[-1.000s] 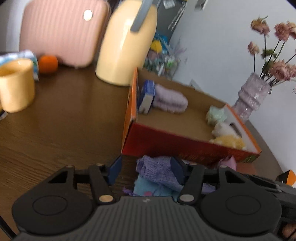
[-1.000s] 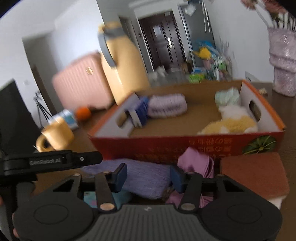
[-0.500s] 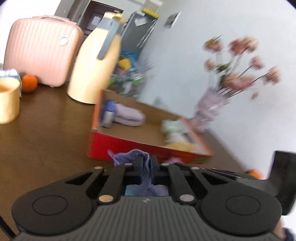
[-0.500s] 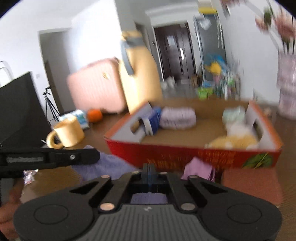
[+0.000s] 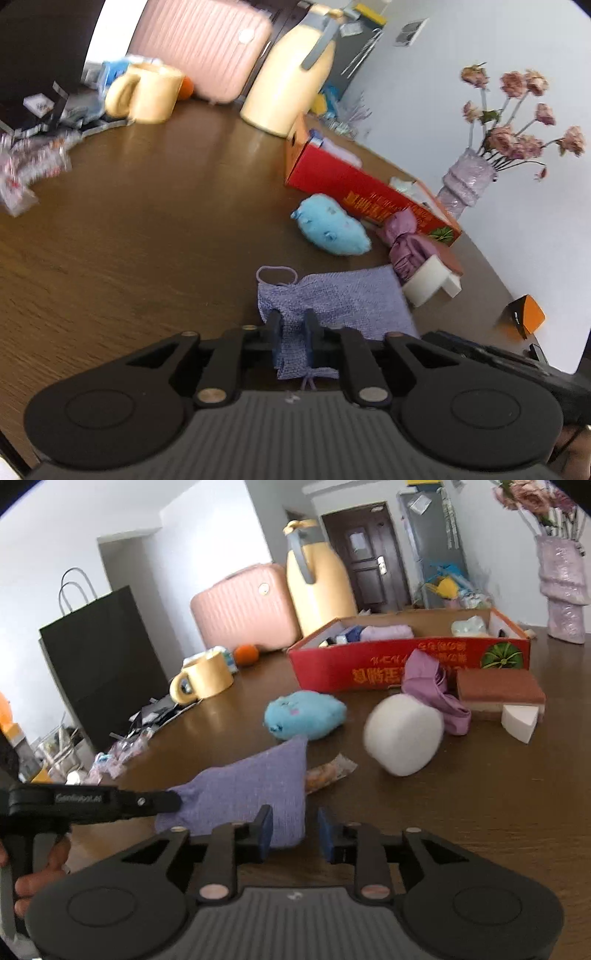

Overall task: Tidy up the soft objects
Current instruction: 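Carry the pouch into the cardboard box and open both tools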

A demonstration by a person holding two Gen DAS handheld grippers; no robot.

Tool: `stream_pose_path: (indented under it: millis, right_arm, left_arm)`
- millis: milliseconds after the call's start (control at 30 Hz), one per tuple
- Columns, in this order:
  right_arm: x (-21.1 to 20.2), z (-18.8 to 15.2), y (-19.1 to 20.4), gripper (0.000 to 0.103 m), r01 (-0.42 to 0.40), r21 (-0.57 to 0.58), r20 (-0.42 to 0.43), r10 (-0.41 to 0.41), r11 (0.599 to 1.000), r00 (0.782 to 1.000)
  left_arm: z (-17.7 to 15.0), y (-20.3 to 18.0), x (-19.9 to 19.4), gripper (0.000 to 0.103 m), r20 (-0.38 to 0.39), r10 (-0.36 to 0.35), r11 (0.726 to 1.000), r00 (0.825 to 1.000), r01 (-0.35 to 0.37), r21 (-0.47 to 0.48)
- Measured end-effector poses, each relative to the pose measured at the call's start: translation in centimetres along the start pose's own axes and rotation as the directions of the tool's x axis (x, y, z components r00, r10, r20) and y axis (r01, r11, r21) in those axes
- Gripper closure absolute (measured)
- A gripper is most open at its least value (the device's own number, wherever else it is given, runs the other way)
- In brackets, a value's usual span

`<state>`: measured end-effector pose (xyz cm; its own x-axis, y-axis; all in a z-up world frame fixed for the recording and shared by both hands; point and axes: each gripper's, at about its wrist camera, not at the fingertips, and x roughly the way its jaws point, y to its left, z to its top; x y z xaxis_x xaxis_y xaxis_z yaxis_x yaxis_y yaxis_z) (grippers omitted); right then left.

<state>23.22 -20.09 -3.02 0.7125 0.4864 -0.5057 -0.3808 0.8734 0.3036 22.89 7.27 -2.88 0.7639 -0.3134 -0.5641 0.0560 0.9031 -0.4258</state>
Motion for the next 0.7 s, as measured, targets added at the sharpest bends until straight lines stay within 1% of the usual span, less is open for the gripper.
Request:
stream_pose_path:
  millis: [33, 67, 100, 167, 267, 300, 333, 367, 400, 433, 467, 533, 600, 700]
  right_arm:
    - [0.0, 0.0, 0.2, 0.061, 0.001, 0.005, 0.023, -0.001, 1.000, 1.000]
    - [-0.1, 0.0, 0.4, 0.051, -0.001, 0.012, 0.041, 0.001, 1.000, 0.999]
    - [0.1, 0.1, 0.4, 0.047, -0.005, 0.022, 0.051, 0.004, 1.000, 0.999]
    - [1.0, 0.5, 0.3, 0.048, -0.021, 0.043, 0.052, 0.019, 0.999, 0.998]
    - [2.9, 0.6, -0.1, 0.049, -0.033, 0.091, 0.032, 0.031, 0.995, 0.999]
    - [3.4, 0.7, -0.3, 0.054, -0.049, 0.116, 0.026, 0.046, 0.992, 0.999]
    - [3.9, 0.5, -0.4, 0.061, -0.064, 0.137, 0.019, 0.062, 0.988, 0.998]
    - [4.3, 0.5, -0.5, 0.078, -0.083, 0.156, 0.006, 0.084, 0.984, 0.996]
    - [4.4, 0.4, -0.4, 0.090, -0.083, 0.163, 0.000, 0.084, 0.983, 0.996]
    - [4.2, 0.4, -0.1, 0.093, -0.075, 0.149, 0.003, 0.075, 0.986, 0.997]
    - [3.8, 0.4, 0.4, 0.097, -0.060, 0.124, 0.011, 0.059, 0.990, 0.998]
    - [2.7, 0.6, 1.5, 0.097, -0.040, 0.073, 0.027, 0.038, 0.997, 0.999]
    - [1.2, 0.7, 2.5, 0.098, -0.014, 0.025, 0.050, 0.013, 1.000, 0.999]
    - [-1.8, 0.5, 3.7, 0.099, -0.001, -0.024, 0.093, 0.004, 1.000, 0.996]
  left_arm:
    - [0.0, 0.0, -0.4, 0.063, 0.015, -0.005, 1.000, 1.000, 0.004, 0.011]
    - [0.0, -0.1, -0.8, 0.052, 0.039, -0.003, 1.000, 0.999, 0.002, 0.021]
    - [0.1, -0.2, -1.1, 0.051, 0.060, 0.005, 1.000, 0.998, -0.006, 0.029]
    - [0.1, -0.4, -1.0, 0.050, 0.075, 0.028, 0.999, 0.997, -0.032, 0.043]
    - [0.0, 0.0, 0.4, 0.050, 0.035, 0.046, 0.999, 0.998, -0.047, 0.027]
    - [-0.2, 0.3, 0.8, 0.052, 0.025, 0.046, 0.999, 0.999, -0.046, 0.016]
    - [-0.3, 0.7, 1.2, 0.060, 0.017, 0.036, 0.999, 0.999, -0.036, -0.001]
    - [-0.4, 0.9, 1.2, 0.081, 0.025, 0.018, 1.000, 1.000, -0.018, -0.014]
    - [-0.4, 1.1, 1.3, 0.086, 0.019, 0.006, 1.000, 1.000, -0.005, -0.021]
    - [-0.3, 1.1, 1.2, 0.088, 0.007, -0.007, 1.000, 1.000, 0.008, -0.028]
    - [-0.3, 1.1, 1.0, 0.090, 0.013, -0.013, 1.000, 1.000, 0.014, -0.026]
    - [-0.3, 0.8, 0.1, 0.091, 0.041, -0.029, 1.000, 0.999, 0.029, -0.006]
    - [-0.3, 0.1, -1.4, 0.091, 0.072, -0.063, 0.998, 0.995, 0.062, 0.018]
    - [-0.5, -1.4, -4.0, 0.092, 0.113, -0.100, 0.993, 0.989, 0.092, 0.075]
